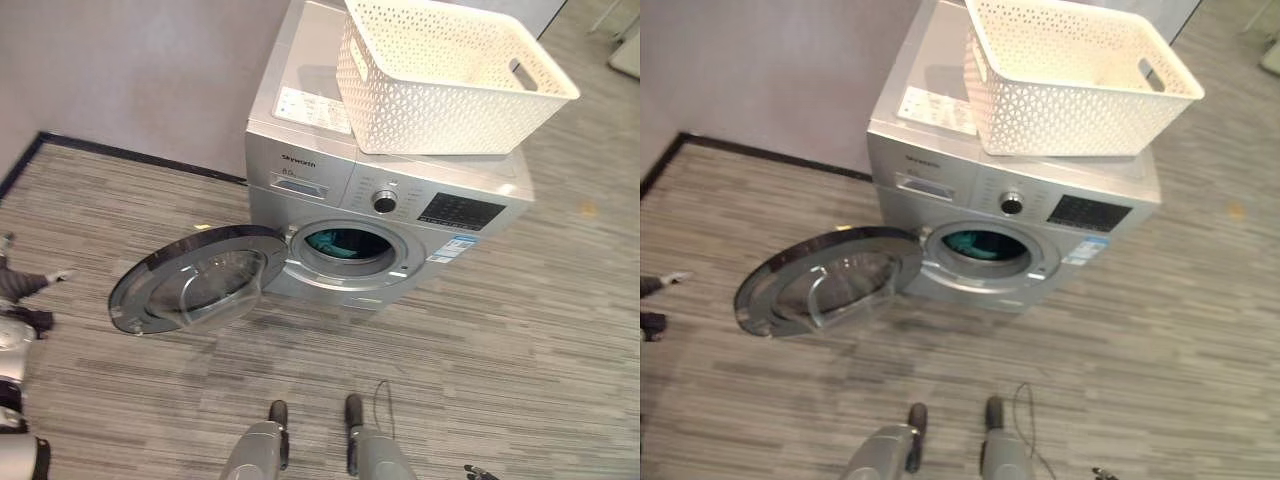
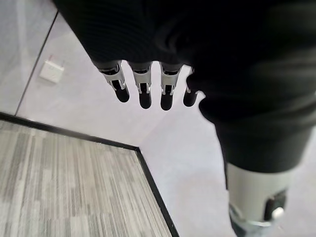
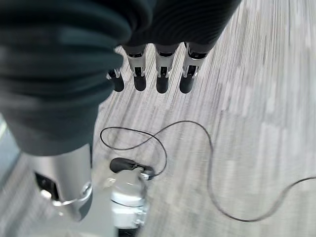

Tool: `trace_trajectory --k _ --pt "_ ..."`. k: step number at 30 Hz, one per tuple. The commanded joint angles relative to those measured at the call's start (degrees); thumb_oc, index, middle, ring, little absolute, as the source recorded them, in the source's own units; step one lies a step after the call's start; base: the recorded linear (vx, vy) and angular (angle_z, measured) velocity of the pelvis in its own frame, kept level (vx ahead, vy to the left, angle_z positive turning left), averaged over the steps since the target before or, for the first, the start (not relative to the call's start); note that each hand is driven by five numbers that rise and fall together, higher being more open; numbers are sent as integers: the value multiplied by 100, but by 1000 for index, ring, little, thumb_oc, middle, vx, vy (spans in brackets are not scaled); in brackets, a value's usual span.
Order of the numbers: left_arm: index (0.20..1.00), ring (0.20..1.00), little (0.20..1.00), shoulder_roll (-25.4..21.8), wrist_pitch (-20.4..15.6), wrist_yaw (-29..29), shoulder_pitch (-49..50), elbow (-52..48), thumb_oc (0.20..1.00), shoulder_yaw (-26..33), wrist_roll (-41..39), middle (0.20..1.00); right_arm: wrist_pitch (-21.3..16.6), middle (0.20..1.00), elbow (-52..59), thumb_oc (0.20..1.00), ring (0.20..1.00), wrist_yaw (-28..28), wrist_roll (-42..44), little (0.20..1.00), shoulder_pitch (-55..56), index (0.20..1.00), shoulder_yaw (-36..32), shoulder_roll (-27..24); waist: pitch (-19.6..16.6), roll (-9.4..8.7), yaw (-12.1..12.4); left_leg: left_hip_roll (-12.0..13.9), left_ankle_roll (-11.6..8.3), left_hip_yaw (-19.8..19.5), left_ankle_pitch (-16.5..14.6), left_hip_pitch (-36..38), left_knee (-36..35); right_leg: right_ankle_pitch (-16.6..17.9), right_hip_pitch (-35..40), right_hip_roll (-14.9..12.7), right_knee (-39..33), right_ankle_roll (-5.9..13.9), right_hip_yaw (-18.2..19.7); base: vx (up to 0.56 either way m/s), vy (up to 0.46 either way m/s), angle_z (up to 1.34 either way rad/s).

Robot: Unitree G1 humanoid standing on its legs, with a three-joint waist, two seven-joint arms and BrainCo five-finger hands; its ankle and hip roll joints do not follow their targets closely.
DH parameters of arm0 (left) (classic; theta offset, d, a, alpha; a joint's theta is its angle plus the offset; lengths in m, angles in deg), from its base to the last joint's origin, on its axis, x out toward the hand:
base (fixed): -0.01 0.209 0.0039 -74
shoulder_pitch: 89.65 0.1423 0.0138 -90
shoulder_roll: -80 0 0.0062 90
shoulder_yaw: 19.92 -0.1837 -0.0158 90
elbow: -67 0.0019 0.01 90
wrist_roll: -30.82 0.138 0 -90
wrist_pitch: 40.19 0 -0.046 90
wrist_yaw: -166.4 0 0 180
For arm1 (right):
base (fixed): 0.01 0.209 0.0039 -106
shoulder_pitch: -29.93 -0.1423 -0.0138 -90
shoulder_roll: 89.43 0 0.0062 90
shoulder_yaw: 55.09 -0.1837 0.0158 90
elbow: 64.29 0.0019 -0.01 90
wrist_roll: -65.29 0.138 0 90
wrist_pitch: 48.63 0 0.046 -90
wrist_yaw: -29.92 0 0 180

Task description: Grab the laundry basket,head to the washer,open it,put in the laundry and shut it.

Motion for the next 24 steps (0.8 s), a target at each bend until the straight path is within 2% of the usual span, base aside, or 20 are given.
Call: trace_trajectory --k 1,3,4,7,8,11,13,15,16,18,20,21,22,23,24 --pt "1000 1000 1000 -32 -66 156 114 -164 1000 203 -162 1000 -187 1000 25 1000 1000 -168 409 1000 -53 1000 -166 -358 -91 -37 -135 387 -558 34 -606 -61 426 484 -176 -1 -670 54 108 -51 -54 31" --pt "1000 1000 1000 -32 -21 187 -347 -77 1000 -86 -209 1000 -253 1000 351 1000 1000 -123 413 1000 -94 1000 -74 -495 70 -224 -253 464 -566 5 -629 -503 715 612 -453 23 -775 69 119 -116 -113 0" --pt "1000 1000 1000 -32 -22 188 -364 -70 1000 -101 -211 1000 -252 1000 352 1000 1000 -123 412 1000 -94 1000 -79 -490 60 -222 -255 465 -566 -2 -633 -527 730 612 -468 25 -773 69 113 -88 -96 15" --pt "1000 1000 1000 46 29 119 -827 186 1000 -302 -196 1000 -278 1000 624 1000 1000 -164 496 1000 -16 1000 -20 -535 137 -366 -353 474 -566 -6 -606 -798 812 739 -638 58 -884 73 114 -32 -70 20" --pt "1000 1000 1000 239 210 65 -1150 629 1000 -398 -140 1000 -318 1000 922 1000 1000 -111 608 1000 42 1000 -27 -534 230 -488 -497 476 -591 -18 -568 -994 843 837 -780 105 -994 79 176 -19 -65 27" --pt "1000 1000 1000 371 235 91 -1252 693 1000 -551 31 1000 -327 1000 1120 1000 1000 -102 615 1000 81 1000 20 -510 296 -491 -553 489 -610 -9 -577 -1059 865 898 -863 138 -1073 101 260 0 -18 17" --pt "1000 1000 1000 638 286 214 -1182 733 1000 -686 204 1000 -327 1000 1226 1000 1000 -143 595 1000 98 1000 104 -497 327 -483 -600 492 -617 2 -577 -1074 862 954 -933 123 -1158 113 320 40 3 -8" --pt "1000 1000 1000 1108 275 422 -988 572 1000 -858 293 1000 -323 1000 1285 1000 1000 -153 533 1000 131 1000 147 -503 349 -456 -650 421 -609 17 -560 -1036 855 958 -976 75 -1180 111 360 39 8 -3" --pt "1000 1000 1000 1111 277 421 -984 568 1000 -855 293 1000 -323 1000 1286 1000 1000 -154 533 1000 134 1000 146 -505 351 -454 -647 422 -609 19 -562 -1032 855 958 -973 76 -1180 111 361 33 3 -1" --pt "1000 1000 1000 1457 234 488 -749 62 1000 -1161 503 1000 -335 1000 1284 1000 1000 -136 571 1000 129 1000 80 -490 405 -405 -612 385 -599 66 -565 -917 821 937 -891 75 -1169 86 416 0 0 0" --pt "1000 1000 1000 1879 189 528 -122 -868 1000 -1219 438 1000 -368 1000 1302 1000 1000 -104 712 1000 161 1000 -106 -461 487 -279 -482 332 -595 91 -544 -791 760 889 -750 84 -1168 40 439 -13 -21 -5" --pt "1000 1000 1000 2369 122 559 526 -1892 1000 -1374 272 1000 -375 1000 1092 1000 1000 -78 749 1000 146 1000 -231 -353 534 -121 -331 270 -599 52 -472 -656 632 798 -587 57 -1157 -22 384 -25 -37 -12" --pt "1000 1000 1000 2365 123 559 526 -1893 1000 -1374 272 1000 -375 1000 1091 1000 1000 -78 749 1000 143 1000 -229 -350 516 -133 -351 252 -598 44 -441 -668 604 802 -606 39 -1158 -20 376 -23 -99 -5" --pt "1000 1000 1000 2818 75 793 1090 -2771 1000 -1819 307 1000 -374 1000 791 1000 1000 31 640 1000 6 1000 -276 -287 519 43 -210 220 -597 -8 -397 -511 464 693 -441 17 -1158 -75 352 -4 -96 20" --pt "1000 1000 1000 3040 89 918 1314 -3084 1000 -1982 331 1000 -361 1000 558 1000 1000 109 623 1000 -96 1000 -338 -221 478 143 -141 203 -593 -53 -367 -445 383 632 -377 0 -1160 -111 308 -3 -129 29"
